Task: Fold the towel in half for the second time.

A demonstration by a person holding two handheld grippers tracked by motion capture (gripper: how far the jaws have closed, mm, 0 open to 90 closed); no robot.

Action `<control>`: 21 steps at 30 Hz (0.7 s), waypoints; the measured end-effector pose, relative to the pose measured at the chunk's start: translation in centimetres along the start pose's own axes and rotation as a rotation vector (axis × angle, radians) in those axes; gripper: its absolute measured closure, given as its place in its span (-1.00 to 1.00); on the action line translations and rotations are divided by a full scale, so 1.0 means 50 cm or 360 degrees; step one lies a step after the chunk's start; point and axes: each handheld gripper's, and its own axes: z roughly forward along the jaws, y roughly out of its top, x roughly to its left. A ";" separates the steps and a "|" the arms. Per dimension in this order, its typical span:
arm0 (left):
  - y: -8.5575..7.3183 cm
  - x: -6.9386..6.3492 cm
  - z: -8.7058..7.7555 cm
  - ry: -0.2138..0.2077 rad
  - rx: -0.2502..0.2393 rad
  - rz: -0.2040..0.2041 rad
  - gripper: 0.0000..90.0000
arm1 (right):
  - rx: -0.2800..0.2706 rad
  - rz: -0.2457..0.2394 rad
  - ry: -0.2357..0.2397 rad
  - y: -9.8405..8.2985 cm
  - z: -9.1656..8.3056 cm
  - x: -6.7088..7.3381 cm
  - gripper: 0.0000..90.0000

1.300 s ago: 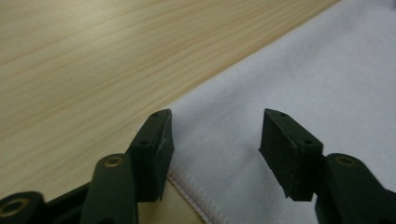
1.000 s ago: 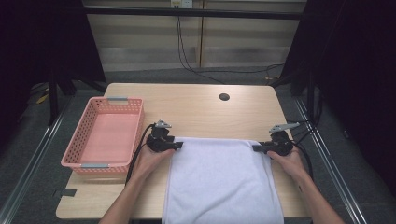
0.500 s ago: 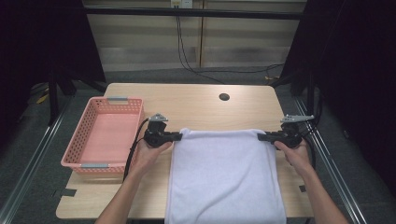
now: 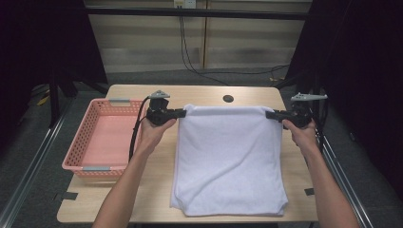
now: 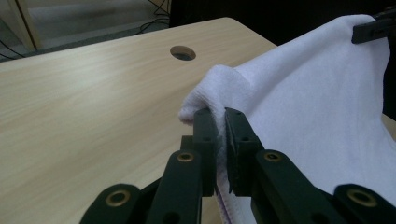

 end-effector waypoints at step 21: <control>-0.122 -0.128 -0.125 -0.0168 -0.0064 0.0145 0.84 | -0.0082 -0.0145 0.0157 -0.111 -0.139 0.112 0.72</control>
